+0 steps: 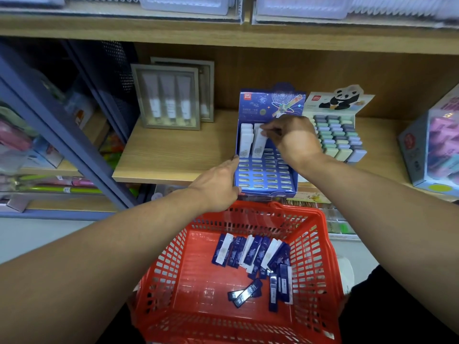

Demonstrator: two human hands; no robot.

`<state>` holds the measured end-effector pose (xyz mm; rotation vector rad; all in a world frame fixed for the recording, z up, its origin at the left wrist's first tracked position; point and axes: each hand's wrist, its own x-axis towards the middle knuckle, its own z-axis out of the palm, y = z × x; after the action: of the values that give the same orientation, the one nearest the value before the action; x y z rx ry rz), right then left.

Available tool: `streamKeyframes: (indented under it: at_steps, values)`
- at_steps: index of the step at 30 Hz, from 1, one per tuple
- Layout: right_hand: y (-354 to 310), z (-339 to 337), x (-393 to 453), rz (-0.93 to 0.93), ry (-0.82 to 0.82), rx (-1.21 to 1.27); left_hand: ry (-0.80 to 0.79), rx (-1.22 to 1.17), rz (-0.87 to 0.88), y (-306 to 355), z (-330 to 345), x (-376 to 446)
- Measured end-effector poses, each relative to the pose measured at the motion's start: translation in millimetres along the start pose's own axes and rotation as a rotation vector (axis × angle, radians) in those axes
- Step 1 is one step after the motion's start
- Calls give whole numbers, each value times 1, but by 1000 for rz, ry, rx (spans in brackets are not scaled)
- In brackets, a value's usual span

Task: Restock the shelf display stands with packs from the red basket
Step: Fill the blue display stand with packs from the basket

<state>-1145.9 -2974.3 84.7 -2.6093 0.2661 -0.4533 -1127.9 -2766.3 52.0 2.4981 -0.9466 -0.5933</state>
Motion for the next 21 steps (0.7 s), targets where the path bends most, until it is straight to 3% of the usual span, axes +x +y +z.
streamKeyframes:
  at_steps: [8,21]
  values:
    - [-4,1,9,41,-48,-77,-15,8,4,-2,3,1]
    - [-4,1,16,177,-88,34,-26,27,22,2,2,-2]
